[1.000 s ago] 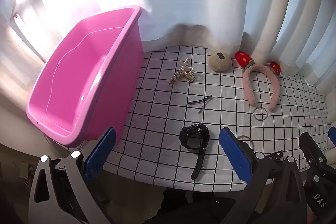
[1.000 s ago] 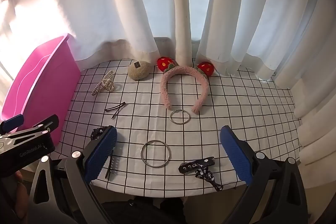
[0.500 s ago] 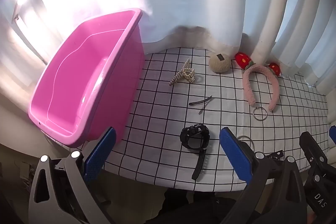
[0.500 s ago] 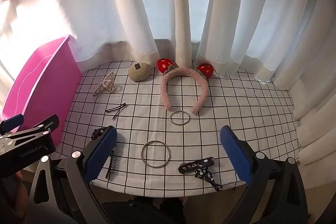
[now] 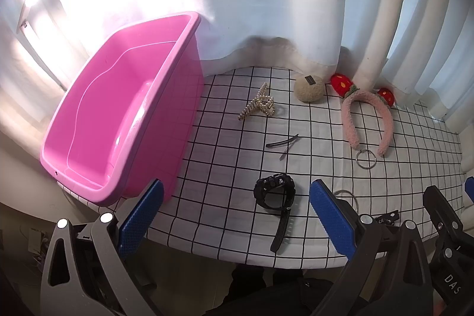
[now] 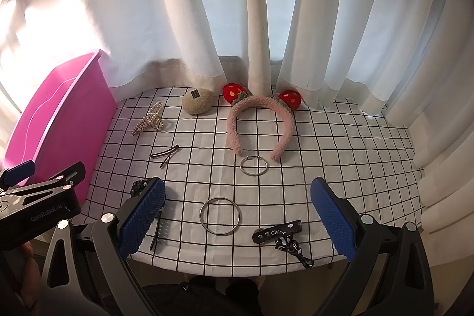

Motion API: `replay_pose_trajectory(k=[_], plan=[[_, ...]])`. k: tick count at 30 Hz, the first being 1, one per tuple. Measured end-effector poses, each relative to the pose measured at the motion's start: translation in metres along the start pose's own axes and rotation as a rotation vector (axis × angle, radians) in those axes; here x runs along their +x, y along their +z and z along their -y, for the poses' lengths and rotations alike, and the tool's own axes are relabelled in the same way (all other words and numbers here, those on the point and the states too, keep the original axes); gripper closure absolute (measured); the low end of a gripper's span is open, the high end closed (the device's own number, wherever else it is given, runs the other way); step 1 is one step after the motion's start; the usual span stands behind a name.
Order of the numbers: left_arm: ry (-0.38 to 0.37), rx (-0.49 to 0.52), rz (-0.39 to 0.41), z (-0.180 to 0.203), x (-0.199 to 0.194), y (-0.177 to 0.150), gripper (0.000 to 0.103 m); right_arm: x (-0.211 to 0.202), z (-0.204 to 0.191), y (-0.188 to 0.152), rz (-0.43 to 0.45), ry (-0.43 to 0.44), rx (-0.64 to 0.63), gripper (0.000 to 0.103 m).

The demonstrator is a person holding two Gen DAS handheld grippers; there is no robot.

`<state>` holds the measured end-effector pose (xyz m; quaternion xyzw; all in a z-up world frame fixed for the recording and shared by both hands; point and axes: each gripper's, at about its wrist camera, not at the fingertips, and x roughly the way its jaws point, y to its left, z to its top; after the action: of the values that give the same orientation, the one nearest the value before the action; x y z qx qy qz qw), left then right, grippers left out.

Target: Organize jewelry

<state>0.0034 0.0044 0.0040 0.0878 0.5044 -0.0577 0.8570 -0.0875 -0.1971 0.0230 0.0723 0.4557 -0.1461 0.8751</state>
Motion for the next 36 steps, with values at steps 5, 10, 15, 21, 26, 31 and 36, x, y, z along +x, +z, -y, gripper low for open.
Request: replay_pose_trajectory(k=[5, 10, 15, 21, 26, 31, 36], plan=[[0.002, -0.001, 0.004, 0.000, -0.003, -0.005, 0.006, -0.001, 0.000, 0.004, -0.001, -0.001, 0.002, 0.009], [0.002, -0.001, 0.003, 0.001, -0.003, -0.005, 0.006, 0.002, 0.002, -0.004, 0.001, 0.001, 0.002, 0.009], [0.001, -0.002, 0.005, 0.000, -0.005, -0.007, 0.006, 0.001, 0.001, -0.004, 0.001, 0.002, 0.003, 0.009], [-0.001, 0.000, 0.006, -0.001, -0.004, -0.007, 0.006, 0.001, 0.000, -0.008, 0.007, 0.002, 0.004, 0.009], [0.001, -0.002, 0.007, -0.001, -0.005, -0.008, 0.006, 0.000, 0.000, -0.008, 0.009, 0.003, 0.007, 0.009], [0.002, -0.002, 0.008, -0.001, -0.005, -0.008, 0.006, 0.000, 0.001, -0.007, 0.009, 0.006, 0.008, 0.009], [0.002, -0.002, 0.008, -0.002, -0.005, -0.008, 0.006, 0.000, 0.001, -0.007, 0.010, 0.005, 0.008, 0.009]])
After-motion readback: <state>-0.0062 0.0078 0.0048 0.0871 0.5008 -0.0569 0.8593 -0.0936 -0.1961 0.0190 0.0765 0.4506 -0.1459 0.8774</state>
